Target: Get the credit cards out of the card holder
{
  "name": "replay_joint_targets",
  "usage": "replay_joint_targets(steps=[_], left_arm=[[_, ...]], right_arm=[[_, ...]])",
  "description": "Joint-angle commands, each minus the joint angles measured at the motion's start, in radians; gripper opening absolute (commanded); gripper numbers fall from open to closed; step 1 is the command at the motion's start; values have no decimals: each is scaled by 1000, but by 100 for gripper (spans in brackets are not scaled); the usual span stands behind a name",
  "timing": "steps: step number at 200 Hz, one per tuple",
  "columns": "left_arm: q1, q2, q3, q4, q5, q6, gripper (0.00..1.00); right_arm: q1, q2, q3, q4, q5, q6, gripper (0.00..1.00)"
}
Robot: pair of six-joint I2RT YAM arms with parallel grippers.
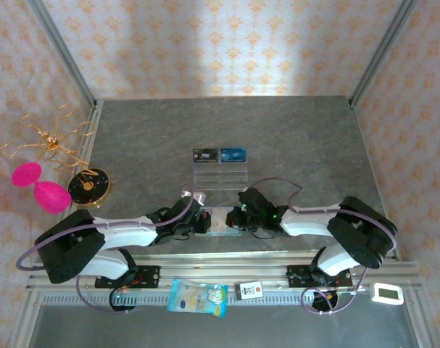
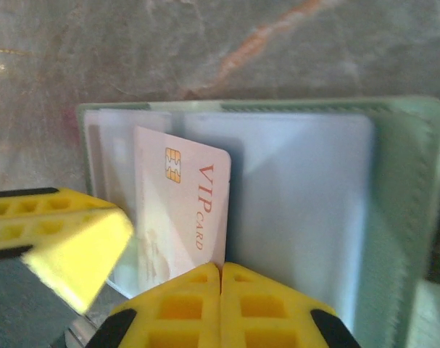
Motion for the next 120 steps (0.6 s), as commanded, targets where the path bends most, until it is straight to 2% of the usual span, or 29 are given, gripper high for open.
replay_joint_targets(steps=[1, 30, 64, 97, 120], left_arm=[[13, -6, -32, -15, -1, -17, 0], [13, -15, -20, -17, 17, -1, 0], [-5, -104, 21, -1, 29, 12, 0], [-15, 11, 79, 7, 63, 33, 0], [-15, 76, 93, -12, 29, 35, 0]], right_arm=[[-7, -32, -30, -62, 44, 13, 0], [-10, -15, -26, -51, 31, -1, 0], [-10, -4, -16, -39, 24, -19, 0], [-10, -2, -13, -39, 23, -34, 0], [-10, -6, -15, -31, 23, -38, 0]])
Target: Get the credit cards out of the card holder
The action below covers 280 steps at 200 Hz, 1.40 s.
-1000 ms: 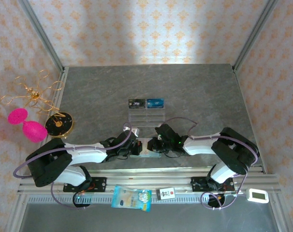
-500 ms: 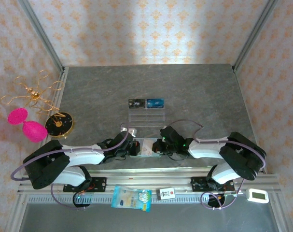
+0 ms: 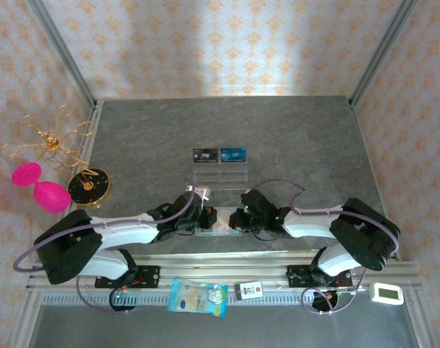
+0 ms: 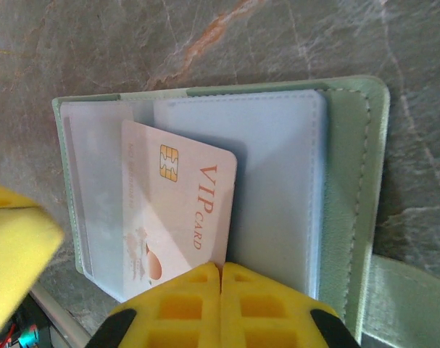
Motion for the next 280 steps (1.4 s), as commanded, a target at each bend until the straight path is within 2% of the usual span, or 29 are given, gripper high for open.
replay_joint_targets(steps=[1, 31, 61, 77, 107, 157, 183, 203, 224, 251, 271, 280], left_arm=[[-11, 60, 19, -23, -14, 24, 0], [-8, 111, 37, -64, -25, 32, 0], [-7, 126, 32, -45, -1, 34, 0], [-6, 129, 30, -43, 7, 34, 0], [-1, 105, 16, -41, 1, 28, 0], [4, 102, 25, -13, 17, 37, 0], [3, 20, 60, -31, 0, 39, 0], [4, -128, 82, -78, -85, 39, 25], [11, -271, 85, -147, -186, 37, 52], [34, -386, 91, -280, -266, 39, 77], [46, -440, 90, -335, -300, 27, 98], [55, -454, 100, -363, -323, 22, 99]], right_arm=[[-5, 7, 3, -22, 19, -28, 0], [-5, -11, -17, 36, 13, -12, 21], [-5, 18, -5, 63, -7, -18, 24], [-5, 29, 4, 69, -10, -21, 20], [-7, -33, -1, -2, 55, -28, 0], [-27, -282, -46, -181, 146, -104, 0], [-32, -402, 14, -283, 225, -187, 0], [-61, -442, 110, -362, 280, -273, 0], [-112, -456, 196, -364, 290, -377, 0], [-167, -380, 344, -393, 275, -599, 0], [-186, -287, 468, -435, 188, -785, 0], [-186, -257, 506, -438, 155, -861, 0]])
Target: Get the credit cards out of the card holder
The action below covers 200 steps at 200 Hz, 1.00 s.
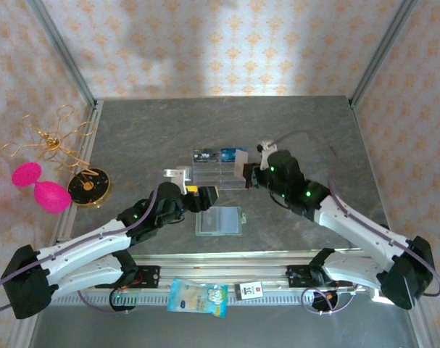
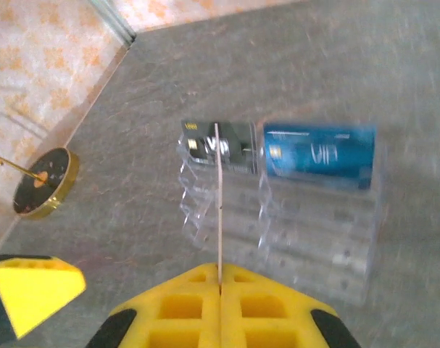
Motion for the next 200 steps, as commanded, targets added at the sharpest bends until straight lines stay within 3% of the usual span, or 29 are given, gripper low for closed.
replay_joint_targets(steps=[1, 43, 99, 145, 200], left_arm=[[18, -33, 17, -154, -104, -5, 99], [52, -69, 53, -262, -234, -2, 99], [82, -87, 92, -289, -301, 56, 99], [97, -133, 76, -275, -387, 78, 99], [118, -124, 68, -243, -409, 111, 99]], right_arm=[[-5, 81, 96, -63, -74, -295, 0], [-8, 308, 392, -208, -270, -563, 0], [-8, 624, 814, -588, -305, -910, 0], [-8, 730, 891, -661, -304, -1091, 0], [-9, 825, 961, -705, -228, -1196, 0]])
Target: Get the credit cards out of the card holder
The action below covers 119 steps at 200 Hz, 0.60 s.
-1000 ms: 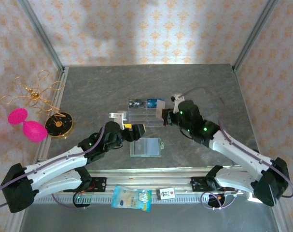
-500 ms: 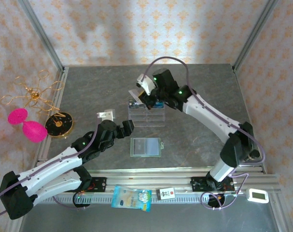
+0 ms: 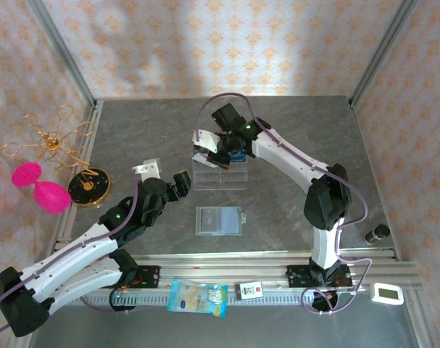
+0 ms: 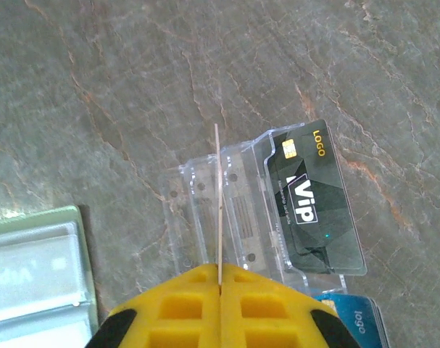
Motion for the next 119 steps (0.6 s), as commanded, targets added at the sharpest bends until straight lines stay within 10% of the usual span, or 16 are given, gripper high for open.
replay_joint_targets(steps=[1, 119], left_arm=[[10, 4, 5, 11, -42, 34, 99], [33, 49, 12, 5, -36, 34, 99]], right_arm=[[-4, 30, 53, -50, 47, -87, 0], [-26, 169, 203, -134, 72, -193, 0]])
